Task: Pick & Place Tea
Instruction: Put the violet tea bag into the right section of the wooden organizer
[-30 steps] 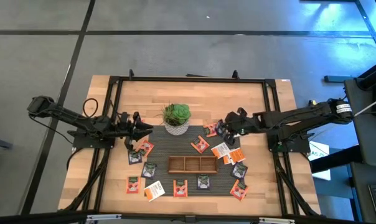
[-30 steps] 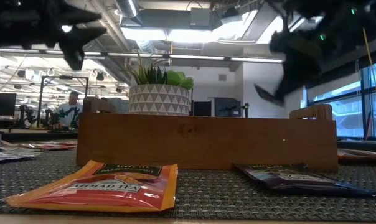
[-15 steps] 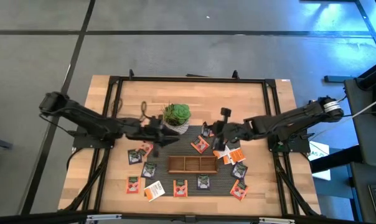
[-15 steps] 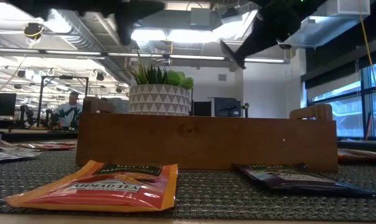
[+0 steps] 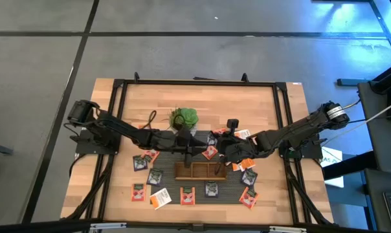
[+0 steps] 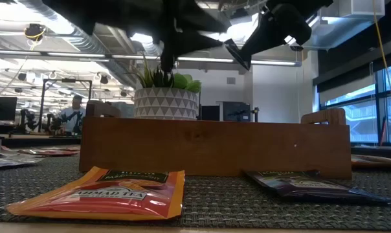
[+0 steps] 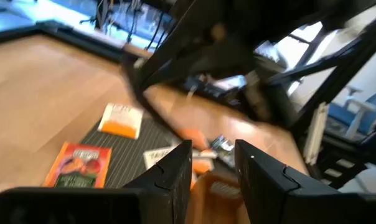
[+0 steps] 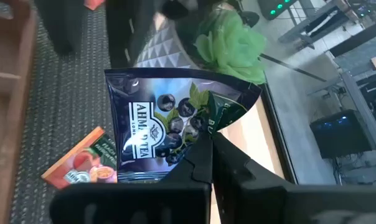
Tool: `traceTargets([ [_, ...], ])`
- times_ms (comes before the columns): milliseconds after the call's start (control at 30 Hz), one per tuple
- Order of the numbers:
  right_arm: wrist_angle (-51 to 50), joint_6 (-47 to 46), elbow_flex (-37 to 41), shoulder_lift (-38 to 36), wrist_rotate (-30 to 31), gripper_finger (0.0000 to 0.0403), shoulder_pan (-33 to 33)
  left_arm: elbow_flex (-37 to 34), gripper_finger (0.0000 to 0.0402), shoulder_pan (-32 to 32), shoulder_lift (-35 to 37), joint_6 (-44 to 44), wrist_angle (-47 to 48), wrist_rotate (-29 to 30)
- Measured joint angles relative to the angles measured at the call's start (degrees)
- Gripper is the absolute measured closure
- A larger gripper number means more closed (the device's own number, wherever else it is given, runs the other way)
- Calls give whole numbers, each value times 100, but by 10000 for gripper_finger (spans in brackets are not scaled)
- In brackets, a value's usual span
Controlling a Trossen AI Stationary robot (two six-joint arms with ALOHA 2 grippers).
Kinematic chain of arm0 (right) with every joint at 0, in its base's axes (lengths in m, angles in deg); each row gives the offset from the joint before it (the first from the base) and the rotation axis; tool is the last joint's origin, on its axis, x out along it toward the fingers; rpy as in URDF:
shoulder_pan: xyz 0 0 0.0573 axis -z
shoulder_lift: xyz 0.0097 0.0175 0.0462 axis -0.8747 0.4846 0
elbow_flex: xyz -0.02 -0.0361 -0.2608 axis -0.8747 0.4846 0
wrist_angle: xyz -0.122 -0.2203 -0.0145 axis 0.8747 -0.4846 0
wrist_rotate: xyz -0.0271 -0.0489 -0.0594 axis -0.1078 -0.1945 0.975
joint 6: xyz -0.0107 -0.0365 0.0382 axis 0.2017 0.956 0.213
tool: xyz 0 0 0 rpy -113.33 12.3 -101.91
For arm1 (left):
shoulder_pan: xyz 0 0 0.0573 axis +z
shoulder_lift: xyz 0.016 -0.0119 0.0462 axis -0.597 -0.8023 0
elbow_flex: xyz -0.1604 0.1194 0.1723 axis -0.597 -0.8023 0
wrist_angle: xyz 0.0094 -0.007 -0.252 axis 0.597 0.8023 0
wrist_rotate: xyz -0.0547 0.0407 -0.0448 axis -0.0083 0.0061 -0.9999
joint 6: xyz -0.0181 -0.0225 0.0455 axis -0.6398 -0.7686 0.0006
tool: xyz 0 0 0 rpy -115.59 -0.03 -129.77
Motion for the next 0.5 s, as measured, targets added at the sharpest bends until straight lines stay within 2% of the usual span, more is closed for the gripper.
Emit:
traceTargets([
  [233, -5, -114, 0, 0, -1, 398, -100, 45, 286, 154, -351, -513, -359, -24],
  [500, -38, -197, 0, 0, -67, 398, -102, 45, 286, 196, -363, -552, -494, -136],
])
